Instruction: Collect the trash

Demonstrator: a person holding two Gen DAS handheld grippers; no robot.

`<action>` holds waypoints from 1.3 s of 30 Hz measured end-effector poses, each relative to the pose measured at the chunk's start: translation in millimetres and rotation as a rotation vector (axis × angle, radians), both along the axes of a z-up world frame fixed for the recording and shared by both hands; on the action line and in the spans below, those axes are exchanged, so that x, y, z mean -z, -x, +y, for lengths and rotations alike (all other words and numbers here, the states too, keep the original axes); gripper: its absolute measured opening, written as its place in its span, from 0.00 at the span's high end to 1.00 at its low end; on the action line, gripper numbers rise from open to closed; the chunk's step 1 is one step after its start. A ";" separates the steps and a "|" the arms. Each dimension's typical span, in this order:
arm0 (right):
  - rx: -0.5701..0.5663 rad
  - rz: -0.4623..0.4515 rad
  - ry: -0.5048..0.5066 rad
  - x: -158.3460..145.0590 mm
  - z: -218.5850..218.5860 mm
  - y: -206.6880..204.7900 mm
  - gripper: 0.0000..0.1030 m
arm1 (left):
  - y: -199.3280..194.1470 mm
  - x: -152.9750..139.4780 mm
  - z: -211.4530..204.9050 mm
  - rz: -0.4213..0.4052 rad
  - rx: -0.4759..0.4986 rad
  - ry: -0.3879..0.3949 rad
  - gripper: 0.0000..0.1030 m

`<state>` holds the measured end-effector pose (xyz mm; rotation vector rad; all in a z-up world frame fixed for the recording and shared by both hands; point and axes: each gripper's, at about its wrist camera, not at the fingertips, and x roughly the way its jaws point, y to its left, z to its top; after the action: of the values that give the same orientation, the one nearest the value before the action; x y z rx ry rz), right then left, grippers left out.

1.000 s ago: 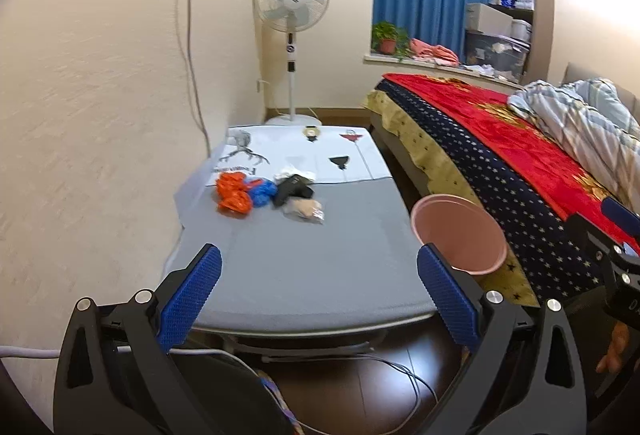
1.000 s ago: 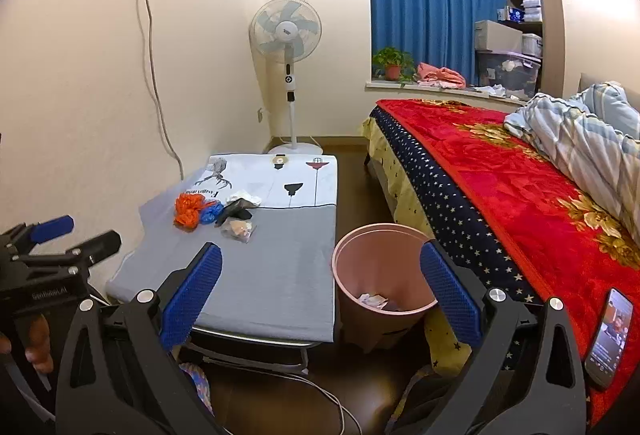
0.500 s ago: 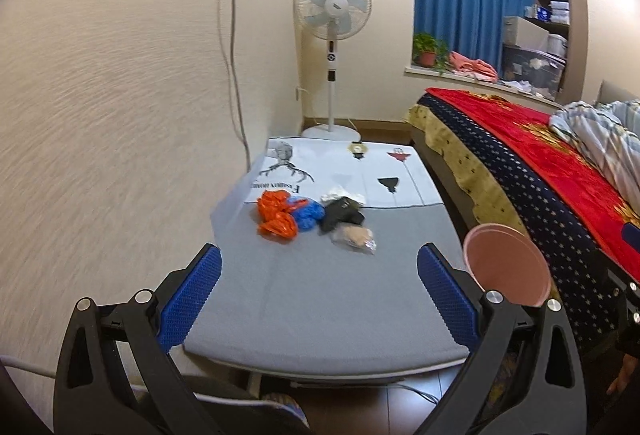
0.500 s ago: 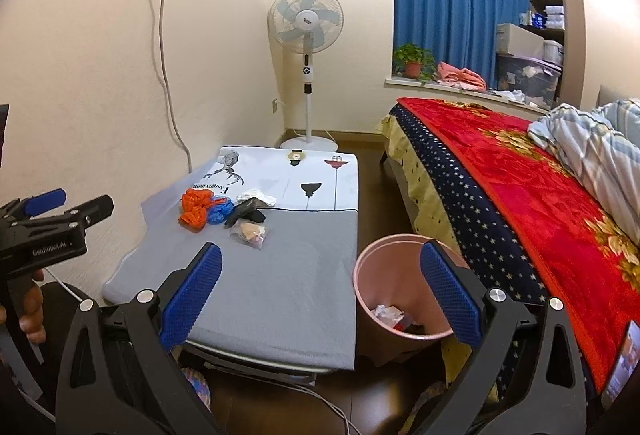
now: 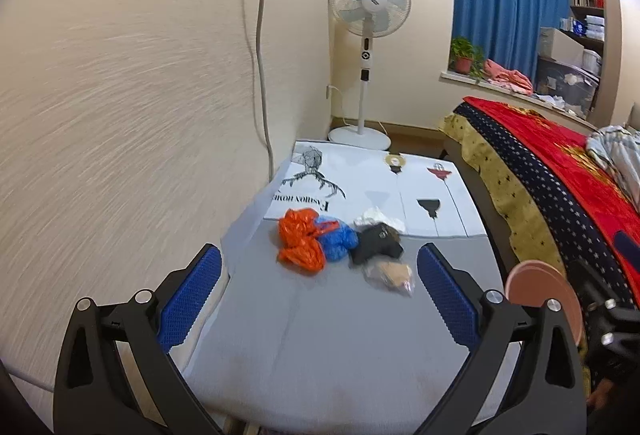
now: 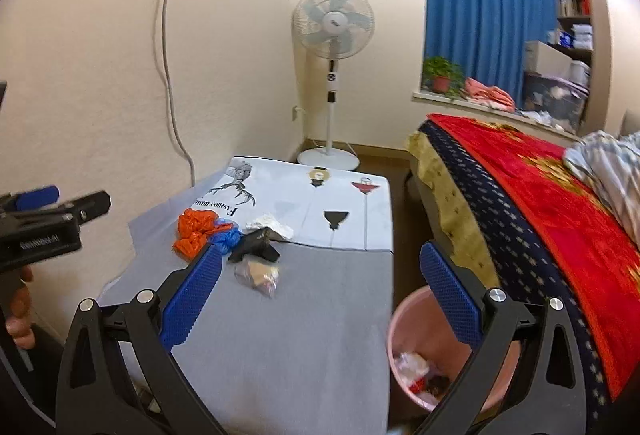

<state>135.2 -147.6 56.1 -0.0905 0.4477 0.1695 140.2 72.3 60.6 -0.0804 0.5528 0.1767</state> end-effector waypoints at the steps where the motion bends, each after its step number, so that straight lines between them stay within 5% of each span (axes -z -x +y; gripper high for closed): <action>1: -0.009 -0.004 0.002 3.4 3.7 -7.7 0.05 | -8.3 0.9 2.4 -0.005 -0.010 -0.007 0.08; 16: -0.074 0.113 -0.034 106.9 59.0 -173.0 0.08 | -60.4 29.0 46.7 0.035 -0.115 -0.018 0.08; 22: -0.107 0.201 -0.093 141.8 77.7 -207.1 0.26 | -72.4 35.3 58.2 0.079 -0.154 -0.020 0.08; 32: -0.155 0.296 -0.072 181.0 103.2 -241.6 0.27 | -75.9 40.6 58.8 0.107 -0.130 -0.006 0.08; 35: -0.191 0.310 -0.076 184.1 107.1 -243.3 0.49 | -77.6 42.6 61.2 0.122 -0.126 0.017 0.08; 37: -0.197 0.299 -0.074 182.9 108.1 -241.5 0.74 | -78.3 44.0 62.9 0.130 -0.129 0.031 0.08; 39: -0.199 0.280 -0.076 180.7 107.7 -238.1 0.86 | -78.4 44.2 63.9 0.132 -0.134 0.032 0.08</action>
<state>373.3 -39.9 -124.6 -0.0361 0.7114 0.3979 218.6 136.2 16.4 -0.1379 0.6820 0.3049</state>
